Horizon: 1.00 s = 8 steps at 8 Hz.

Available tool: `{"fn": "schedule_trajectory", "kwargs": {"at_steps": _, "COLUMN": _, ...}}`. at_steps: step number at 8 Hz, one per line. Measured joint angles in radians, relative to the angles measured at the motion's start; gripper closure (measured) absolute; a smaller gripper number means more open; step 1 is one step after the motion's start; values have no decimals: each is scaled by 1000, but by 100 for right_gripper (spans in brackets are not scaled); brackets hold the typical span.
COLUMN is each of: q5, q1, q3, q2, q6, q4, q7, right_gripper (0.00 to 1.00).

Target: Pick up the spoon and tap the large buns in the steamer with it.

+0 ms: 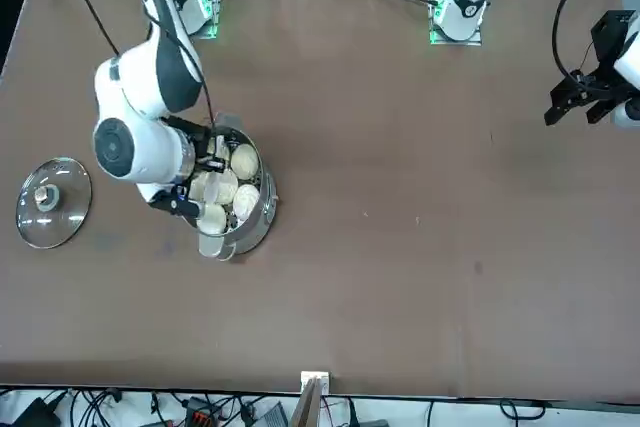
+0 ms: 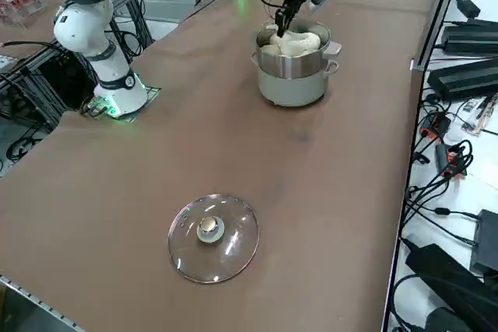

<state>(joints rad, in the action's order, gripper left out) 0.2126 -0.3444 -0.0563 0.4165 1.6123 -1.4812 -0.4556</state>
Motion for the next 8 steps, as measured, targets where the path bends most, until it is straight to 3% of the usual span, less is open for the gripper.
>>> {"fn": "schedule_trajectory", "kwargs": {"at_steps": 4, "q5": -9, "q1": 172, "q3": -6, "q2": -33, "q6": -174, "q4": 29, "q7": 193, "right_gripper": 81}}
{"fn": "schedule_trajectory", "kwargs": {"at_steps": 6, "q5": -54, "q1": 248, "q3": -8, "q2": -26, "q6": -168, "q4": 0, "q7": 261, "right_gripper": 81}}
{"fn": "schedule_trajectory", "kwargs": {"at_steps": 8, "q5": -81, "q1": 299, "q3": -9, "q2": -14, "q6": -73, "q4": -82, "q7": 310, "right_gripper": 81}}
